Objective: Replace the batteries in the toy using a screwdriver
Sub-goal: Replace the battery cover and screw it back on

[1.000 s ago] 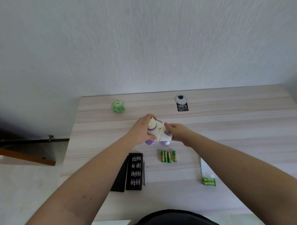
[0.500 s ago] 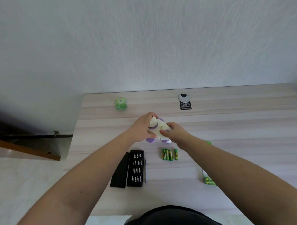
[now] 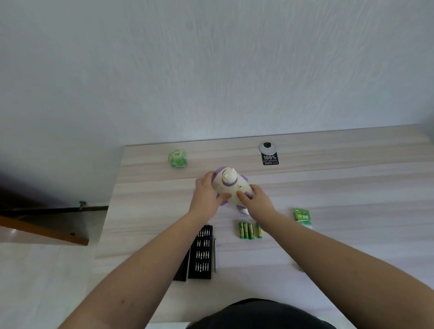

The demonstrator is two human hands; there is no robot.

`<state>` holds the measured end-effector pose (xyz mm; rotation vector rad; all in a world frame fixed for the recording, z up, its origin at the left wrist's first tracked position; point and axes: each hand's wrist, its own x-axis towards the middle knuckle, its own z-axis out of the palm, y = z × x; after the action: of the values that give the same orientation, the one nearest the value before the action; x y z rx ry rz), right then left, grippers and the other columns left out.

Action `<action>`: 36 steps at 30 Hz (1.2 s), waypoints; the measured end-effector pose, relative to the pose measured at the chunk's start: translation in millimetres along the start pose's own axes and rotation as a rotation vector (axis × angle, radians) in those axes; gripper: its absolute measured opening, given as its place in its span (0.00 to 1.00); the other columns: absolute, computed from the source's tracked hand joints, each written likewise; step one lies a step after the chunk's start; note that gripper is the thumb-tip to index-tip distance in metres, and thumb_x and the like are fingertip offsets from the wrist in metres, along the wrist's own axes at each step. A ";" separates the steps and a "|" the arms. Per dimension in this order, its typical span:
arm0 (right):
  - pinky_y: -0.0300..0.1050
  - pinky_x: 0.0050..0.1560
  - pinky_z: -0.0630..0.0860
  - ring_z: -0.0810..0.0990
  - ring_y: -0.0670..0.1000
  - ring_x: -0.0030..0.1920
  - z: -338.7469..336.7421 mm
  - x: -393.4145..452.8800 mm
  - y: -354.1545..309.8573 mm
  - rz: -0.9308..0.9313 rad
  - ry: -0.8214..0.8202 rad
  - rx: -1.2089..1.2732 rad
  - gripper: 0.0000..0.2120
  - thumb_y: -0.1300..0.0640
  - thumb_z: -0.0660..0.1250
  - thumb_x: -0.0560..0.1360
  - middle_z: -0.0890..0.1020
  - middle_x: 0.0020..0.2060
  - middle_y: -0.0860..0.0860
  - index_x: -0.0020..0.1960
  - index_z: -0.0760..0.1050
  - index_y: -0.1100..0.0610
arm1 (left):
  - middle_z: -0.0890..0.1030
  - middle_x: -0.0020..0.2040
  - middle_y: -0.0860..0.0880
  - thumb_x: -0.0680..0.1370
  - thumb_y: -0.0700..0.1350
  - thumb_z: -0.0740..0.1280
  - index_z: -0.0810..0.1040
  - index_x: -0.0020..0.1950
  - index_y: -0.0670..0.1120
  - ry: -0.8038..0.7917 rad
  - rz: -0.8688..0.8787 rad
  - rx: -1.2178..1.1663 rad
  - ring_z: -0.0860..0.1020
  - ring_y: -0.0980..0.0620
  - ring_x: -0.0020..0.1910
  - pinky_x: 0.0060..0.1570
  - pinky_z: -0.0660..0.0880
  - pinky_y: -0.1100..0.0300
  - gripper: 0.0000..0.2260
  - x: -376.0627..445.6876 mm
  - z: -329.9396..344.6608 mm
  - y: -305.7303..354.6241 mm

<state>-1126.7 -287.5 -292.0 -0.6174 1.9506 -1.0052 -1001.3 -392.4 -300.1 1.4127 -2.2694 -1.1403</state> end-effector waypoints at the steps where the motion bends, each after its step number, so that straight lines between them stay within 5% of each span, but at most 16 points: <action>1: 0.50 0.49 0.78 0.80 0.49 0.41 0.3 -1.3 0.6 0.005 -0.016 0.004 0.17 0.47 0.66 0.76 0.80 0.40 0.49 0.60 0.70 0.57 | 0.69 0.64 0.45 0.73 0.47 0.74 0.66 0.71 0.48 0.015 -0.027 -0.074 0.72 0.49 0.58 0.54 0.69 0.64 0.29 -3.3 2.1 0.7; 5: 0.52 0.53 0.74 0.78 0.55 0.50 -1.8 -4.2 1.4 0.042 -0.033 -0.011 0.19 0.42 0.59 0.78 0.80 0.47 0.54 0.57 0.74 0.57 | 0.73 0.61 0.49 0.79 0.46 0.67 0.68 0.71 0.47 0.058 -0.117 -0.427 0.77 0.51 0.51 0.34 0.77 0.69 0.21 -9.8 9.0 5.4; 8: 0.49 0.53 0.71 0.77 0.55 0.53 -5.1 -3.4 2.5 0.076 0.003 0.046 0.18 0.46 0.55 0.81 0.81 0.52 0.54 0.58 0.76 0.57 | 0.75 0.61 0.51 0.79 0.45 0.66 0.68 0.70 0.49 0.012 -0.132 -0.518 0.79 0.58 0.47 0.43 0.82 0.56 0.20 -4.3 12.3 1.2; 11: 0.45 0.50 0.69 0.75 0.54 0.53 -8.2 -1.5 5.3 0.103 0.025 0.058 0.15 0.51 0.59 0.80 0.79 0.55 0.54 0.63 0.73 0.57 | 0.78 0.56 0.52 0.79 0.44 0.66 0.68 0.71 0.49 -0.065 -0.114 -0.486 0.79 0.60 0.46 0.48 0.81 0.56 0.20 4.3 11.4 1.6; 17: 0.49 0.55 0.75 0.78 0.53 0.53 -3.4 1.7 15.0 0.120 0.053 0.110 0.18 0.50 0.65 0.77 0.80 0.55 0.52 0.64 0.71 0.57 | 0.79 0.58 0.52 0.79 0.47 0.65 0.68 0.72 0.50 -0.160 -0.132 -0.450 0.82 0.50 0.51 0.58 0.77 0.44 0.22 22.5 14.3 -2.4; 20: 0.50 0.56 0.76 0.78 0.53 0.51 -0.3 2.7 17.3 0.119 0.069 0.106 0.20 0.48 0.66 0.76 0.80 0.54 0.52 0.64 0.72 0.57 | 0.81 0.58 0.51 0.75 0.55 0.64 0.68 0.71 0.56 -0.189 -0.094 -0.389 0.81 0.49 0.53 0.59 0.75 0.45 0.23 30.1 19.1 -13.9; 23: 0.48 0.53 0.75 0.77 0.52 0.48 1.1 2.5 18.3 0.116 0.070 0.086 0.21 0.47 0.66 0.76 0.80 0.55 0.52 0.64 0.71 0.56 | 0.79 0.61 0.51 0.78 0.52 0.62 0.64 0.73 0.59 -0.221 -0.081 -0.351 0.78 0.49 0.58 0.64 0.72 0.48 0.23 27.5 18.2 -15.8; 29: 0.51 0.59 0.75 0.78 0.53 0.55 5.3 -0.2 24.6 0.128 0.090 0.116 0.23 0.45 0.67 0.76 0.78 0.57 0.50 0.66 0.70 0.54 | 0.73 0.65 0.53 0.83 0.47 0.58 0.56 0.79 0.53 -0.250 -0.050 -0.313 0.70 0.59 0.61 0.55 0.62 0.71 0.24 27.0 18.2 -9.3; 36: 0.47 0.50 0.75 0.78 0.53 0.55 13.3 -6.7 31.6 0.169 0.124 0.171 0.17 0.49 0.58 0.81 0.77 0.57 0.52 0.67 0.69 0.54 | 0.70 0.72 0.51 0.82 0.51 0.57 0.56 0.78 0.50 -0.257 0.026 -0.261 0.71 0.55 0.67 0.68 0.66 0.57 0.25 27.2 21.0 -15.4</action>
<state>-1113.4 -270.7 -319.6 -0.2958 1.9618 -1.1104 -1016.7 -408.6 -330.4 1.1924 -2.1880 -1.6231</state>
